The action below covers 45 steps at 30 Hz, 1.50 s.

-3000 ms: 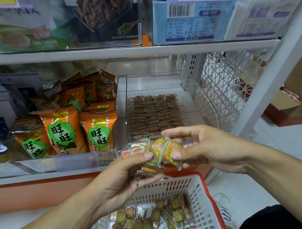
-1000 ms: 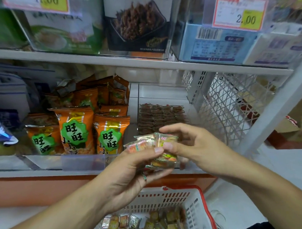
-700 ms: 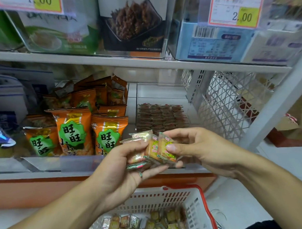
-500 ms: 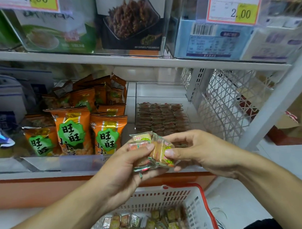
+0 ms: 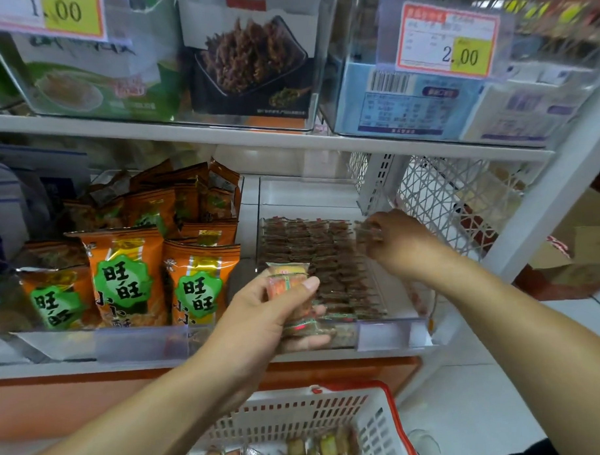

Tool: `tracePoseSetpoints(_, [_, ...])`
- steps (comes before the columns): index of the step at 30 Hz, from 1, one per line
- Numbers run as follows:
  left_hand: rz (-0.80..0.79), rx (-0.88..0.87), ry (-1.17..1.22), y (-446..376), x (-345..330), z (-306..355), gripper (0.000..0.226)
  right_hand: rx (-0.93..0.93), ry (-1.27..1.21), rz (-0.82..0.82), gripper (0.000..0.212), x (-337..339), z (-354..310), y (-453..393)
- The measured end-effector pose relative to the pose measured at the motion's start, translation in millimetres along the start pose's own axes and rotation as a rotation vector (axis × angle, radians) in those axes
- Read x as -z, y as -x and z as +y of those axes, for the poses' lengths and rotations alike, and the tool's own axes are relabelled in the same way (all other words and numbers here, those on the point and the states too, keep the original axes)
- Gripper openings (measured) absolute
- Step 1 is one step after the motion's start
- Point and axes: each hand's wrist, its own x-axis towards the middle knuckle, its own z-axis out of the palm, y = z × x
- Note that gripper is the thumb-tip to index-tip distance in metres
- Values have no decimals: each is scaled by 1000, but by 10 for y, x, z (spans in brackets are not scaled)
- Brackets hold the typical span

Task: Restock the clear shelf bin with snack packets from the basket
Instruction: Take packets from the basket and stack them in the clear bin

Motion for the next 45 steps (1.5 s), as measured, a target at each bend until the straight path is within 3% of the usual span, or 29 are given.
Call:
tracePoseSetpoints(3, [-28,-23,-49,-76,-60,-17,29,-44,264,-63,35,-190,115,-497])
tracePoseSetpoints(5, [-28,-17,-62,-127,-85,-39,33,6,375,-89,27,-295,156,-720])
tracePoseSetpoints(12, [-3,12,-98,-293,-57,-76,13,-10,543,-244,13,-521,100,-1212])
tracePoseSetpoints(14, [-18,24,-102,-308,-45,-82,15,-36,525,-278,25,-494,80,-1265])
tracePoseSetpoints(16, [-26,32,-104,-306,-27,-94,16,-15,580,-252,9,-460,80,-1253])
tracePoseSetpoints(19, [-27,40,-110,-300,5,-99,13,3,895,-161,37,-467,124,-1259])
tracePoseSetpoints(22, [-37,47,-104,-293,11,-88,13,3,998,-118,34,-481,170,-1271])
tracePoseSetpoints(25, [-36,54,-92,-292,5,-71,15,8,893,-76,26,-560,208,-1275])
tracePoseSetpoints(32, [-53,41,-35,-229,-16,-11,31,73,567,-90,32,-416,44,-1055])
tracePoseSetpoints(35, [-28,17,-66,-139,-15,34,41,166,204,-106,8,-192,-263,-639])
tracePoseSetpoints(38, [52,17,-88,-55,-20,50,51,175,-445,-203,47,37,-547,37])
tracePoseSetpoints(39, [58,29,-90,-29,-20,54,50,207,-597,-244,51,71,-592,266])
tracePoseSetpoints(42, [0,91,-61,72,-23,67,50,320,-624,-258,59,8,-627,770])
tracePoseSetpoints(45, [-83,157,-67,160,-10,80,62,282,-659,-161,47,-194,-604,918])
